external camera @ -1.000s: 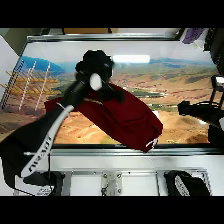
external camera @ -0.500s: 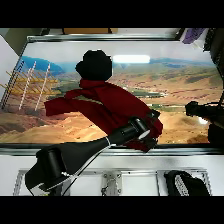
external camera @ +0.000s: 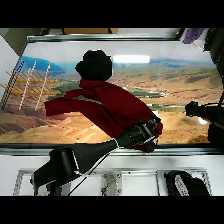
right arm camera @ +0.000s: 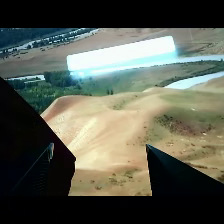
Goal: Fold the clothes and pants, and hang the long-sleeved shirts on hangers.
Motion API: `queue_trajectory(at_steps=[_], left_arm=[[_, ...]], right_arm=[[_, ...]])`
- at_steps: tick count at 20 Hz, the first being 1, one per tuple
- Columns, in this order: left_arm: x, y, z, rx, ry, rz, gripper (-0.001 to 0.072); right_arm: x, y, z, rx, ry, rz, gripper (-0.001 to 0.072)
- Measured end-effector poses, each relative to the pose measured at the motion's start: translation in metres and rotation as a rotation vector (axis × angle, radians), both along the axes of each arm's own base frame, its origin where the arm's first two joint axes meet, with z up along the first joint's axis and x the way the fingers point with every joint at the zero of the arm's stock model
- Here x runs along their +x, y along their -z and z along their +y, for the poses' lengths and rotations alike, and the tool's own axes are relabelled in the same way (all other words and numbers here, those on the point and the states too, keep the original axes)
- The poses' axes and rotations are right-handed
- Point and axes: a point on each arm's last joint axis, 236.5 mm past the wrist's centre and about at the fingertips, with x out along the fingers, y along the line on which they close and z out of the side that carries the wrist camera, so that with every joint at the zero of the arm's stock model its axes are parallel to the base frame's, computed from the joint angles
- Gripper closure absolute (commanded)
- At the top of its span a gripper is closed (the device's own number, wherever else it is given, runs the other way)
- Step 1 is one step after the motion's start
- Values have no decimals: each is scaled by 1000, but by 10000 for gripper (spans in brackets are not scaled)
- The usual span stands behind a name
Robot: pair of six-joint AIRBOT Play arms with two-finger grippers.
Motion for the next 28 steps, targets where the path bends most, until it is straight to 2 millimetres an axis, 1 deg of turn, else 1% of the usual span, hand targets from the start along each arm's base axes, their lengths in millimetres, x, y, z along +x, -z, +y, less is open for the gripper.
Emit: queue_trajectory(at_steps=[3, 6, 7, 8, 9, 11, 13, 15, 17, 18, 19, 21, 23, 25, 28], left_arm=[[-1, 4, 1, 11, -10, 6, 85], [-4, 6, -2, 6, -18, 6, 90], [-5, 7, -3, 2, -21, 6, 306], [-5, 7, -4, 1, -23, 5, 547], [-5, 7, -4, 0, -24, 5, 685], [-1, 7, -1, 8, -40, 10, 688], [10, 0, 9, 21, -59, 6, 688], [32, -16, 22, 29, -86, -33, 688], [59, -39, 39, 30, -120, -85, 688], [71, -51, 47, 27, -139, -106, 688], [82, -62, 56, 24, -161, -124, 688], [102, -82, 72, 14, -204, -151, 688], [117, -97, 87, 4, -244, -170, 688], [129, -108, 98, -2, -274, -185, 687], [135, -114, 105, -6, -294, -189, 687]], right_arm=[[0, 0, 0, 0, 0, 0, 78], [0, 0, 0, 1, 0, 1, 78], [0, 0, 0, 1, 0, 1, 78], [0, 0, 0, 1, 0, 1, 78], [0, 0, 0, 1, 0, 1, 78], [-1, 1, 1, 2, -1, 8, 78], [-3, 3, 2, 7, -4, 20, 79], [-5, 6, 9, 16, -24, 36, 186], [-8, 11, 25, 11, -89, 62, 196], [-10, 16, 38, 11, -137, 81, 196], [-13, 23, 51, 9, -183, 102, 196], [-23, 44, 78, 10, -281, 160, 196], [-35, 71, 101, 21, -354, 236, 196], [-43, 96, 119, 39, -390, 307, 196], [-48, 129, 145, 69, -403, 389, 192]])
